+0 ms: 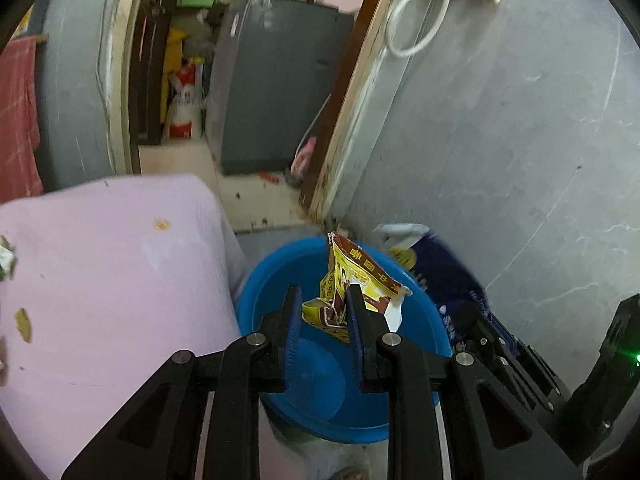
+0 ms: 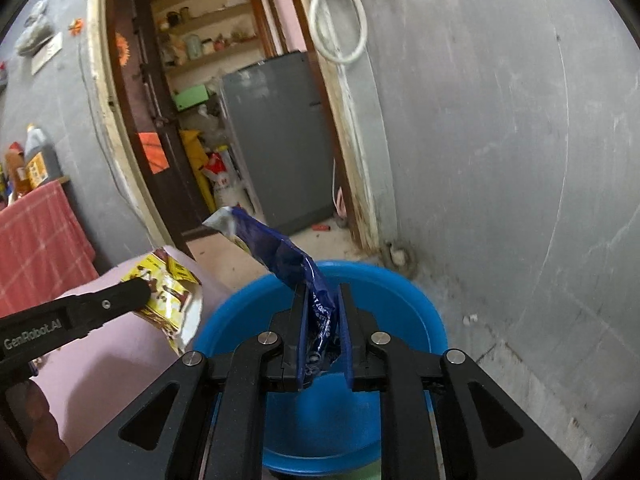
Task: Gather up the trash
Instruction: 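Carry both wrappers over the blue bucket and open both tools to drop them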
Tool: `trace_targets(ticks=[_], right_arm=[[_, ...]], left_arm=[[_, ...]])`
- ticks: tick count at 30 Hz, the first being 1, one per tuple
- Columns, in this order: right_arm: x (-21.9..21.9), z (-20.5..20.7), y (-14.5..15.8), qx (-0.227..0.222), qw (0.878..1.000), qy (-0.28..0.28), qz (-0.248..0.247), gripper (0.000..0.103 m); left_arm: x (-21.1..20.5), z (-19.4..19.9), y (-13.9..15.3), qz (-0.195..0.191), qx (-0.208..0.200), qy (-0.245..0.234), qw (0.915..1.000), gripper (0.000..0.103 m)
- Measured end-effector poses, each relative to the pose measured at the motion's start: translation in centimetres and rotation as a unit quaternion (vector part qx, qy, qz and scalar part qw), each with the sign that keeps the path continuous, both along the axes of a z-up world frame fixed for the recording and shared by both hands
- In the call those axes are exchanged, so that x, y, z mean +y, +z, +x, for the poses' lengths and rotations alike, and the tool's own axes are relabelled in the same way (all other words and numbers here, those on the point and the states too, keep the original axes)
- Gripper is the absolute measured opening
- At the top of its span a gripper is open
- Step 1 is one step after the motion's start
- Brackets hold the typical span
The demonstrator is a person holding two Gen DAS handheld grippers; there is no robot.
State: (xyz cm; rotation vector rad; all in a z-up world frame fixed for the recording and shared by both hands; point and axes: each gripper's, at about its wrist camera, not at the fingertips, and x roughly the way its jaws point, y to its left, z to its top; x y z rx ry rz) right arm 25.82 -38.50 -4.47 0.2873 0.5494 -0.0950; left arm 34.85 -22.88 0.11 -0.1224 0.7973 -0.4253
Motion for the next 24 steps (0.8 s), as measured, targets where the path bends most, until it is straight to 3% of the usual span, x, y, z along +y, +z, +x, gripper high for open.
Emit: trace_targets(ticks=[6, 9, 14, 16, 17, 20, 22, 24], right_arm=[[-0.8, 0.9, -1.0, 0.020, 1.000, 0.010, 0.013, 0.015], [-0.7, 1.0, -0.5, 0.012, 1.000, 0.012, 0.006, 0.022], [-0.3, 0.7, 1.6, -0.019, 1.000, 0.015, 0.000, 0.026], [0.3, 0.1, 2.8, -0.037, 0.999, 0.020, -0.005, 0.029], [0.6, -0.3, 3.4, -0.048, 0.999, 0.023, -0.009, 0.032], [1.9, -1.1, 5.3, -0.080, 0.996, 0.031, -0.021, 0.052], [3.0, -1.9, 6.6, -0.104, 0.993, 0.042, -0.027, 0.060], [4.3, -2.6, 7.9, -0.127, 0.990, 0.054, -0.028, 0.080]], left_arm=[[0.3, 0.5, -2.1, -0.002, 0.027, 0.001, 0.9996, 0.020], [0.8, 0.2, -1.9, -0.009, 0.024, 0.009, 0.9996, 0.026], [2.8, -1.2, 0.3, -0.035, 0.008, 0.027, 0.9990, 0.033], [4.4, -1.9, 1.7, -0.046, -0.013, 0.041, 0.9980, 0.048], [5.2, -2.3, 2.2, -0.049, -0.026, 0.048, 0.9973, 0.050], [7.7, -3.5, 4.0, -0.047, -0.062, 0.068, 0.9946, 0.061], [9.5, -4.5, 5.1, -0.045, -0.087, 0.087, 0.9914, 0.084], [11.5, -5.8, 6.1, -0.042, -0.121, 0.109, 0.9858, 0.096]])
